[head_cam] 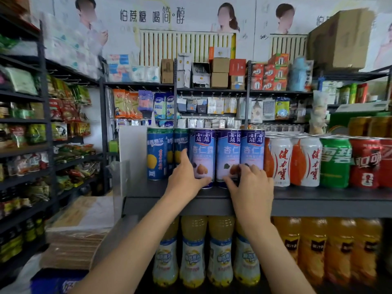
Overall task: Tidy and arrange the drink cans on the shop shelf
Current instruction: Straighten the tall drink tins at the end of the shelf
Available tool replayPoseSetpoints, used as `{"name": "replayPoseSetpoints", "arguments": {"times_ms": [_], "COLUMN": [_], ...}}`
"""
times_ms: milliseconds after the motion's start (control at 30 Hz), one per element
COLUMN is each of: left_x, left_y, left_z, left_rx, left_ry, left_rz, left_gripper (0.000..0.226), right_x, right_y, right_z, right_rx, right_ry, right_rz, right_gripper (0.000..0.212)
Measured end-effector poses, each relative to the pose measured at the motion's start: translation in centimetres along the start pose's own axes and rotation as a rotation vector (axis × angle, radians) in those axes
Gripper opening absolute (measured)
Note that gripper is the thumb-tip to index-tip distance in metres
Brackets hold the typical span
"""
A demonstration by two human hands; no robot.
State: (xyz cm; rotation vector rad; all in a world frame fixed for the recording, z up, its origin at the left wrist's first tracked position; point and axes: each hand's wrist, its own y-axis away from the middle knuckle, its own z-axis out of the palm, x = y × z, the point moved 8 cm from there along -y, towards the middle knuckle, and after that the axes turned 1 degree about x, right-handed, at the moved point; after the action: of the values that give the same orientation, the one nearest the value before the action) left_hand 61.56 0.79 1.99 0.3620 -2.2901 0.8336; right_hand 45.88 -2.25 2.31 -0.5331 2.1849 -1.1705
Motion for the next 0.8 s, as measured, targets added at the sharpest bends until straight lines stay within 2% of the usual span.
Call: {"name": "replayPoseSetpoints", "arguments": {"times_ms": [133,333,433,567,667,800], "left_x": [0.3,0.2,0.4,1.3,1.5,1.2], "left_y": [-0.1,-0.4,-0.3,-0.2,-0.5,-0.7], "left_z": [0.1,0.3,0.5,0.1,0.4,0.7], "left_rx": [0.044,0.049,0.036,0.09,0.104,0.133], "left_ry": [-0.035,-0.102,-0.075,-0.033,-0.048,-0.185], "left_rz": [-0.009,-0.018,-0.019,0.006,-0.021,-0.071], "left_gripper": [0.093,0.076,0.084,0.1,0.106,0.103], "right_x": [0.5,0.4,1.0,4.7,5.4,4.9], "right_y": [-0.1,-0.6,-0.6,-0.7,-0.7,-1.1], "right_z": [0.6,0.3,-0.1,-2.6,-1.8,-0.9], "right_rx": [-0.074,-0.121,-0.13,-0.002,-0.088,-0.102], "right_ry": [0.009,0.036,0.0,-0.049,0.088,0.084], "right_rz": [0.106,0.093,0.105,0.234,0.245,0.238], "right_gripper": [0.032,0.034,0.036,0.044,0.046,0.042]}}
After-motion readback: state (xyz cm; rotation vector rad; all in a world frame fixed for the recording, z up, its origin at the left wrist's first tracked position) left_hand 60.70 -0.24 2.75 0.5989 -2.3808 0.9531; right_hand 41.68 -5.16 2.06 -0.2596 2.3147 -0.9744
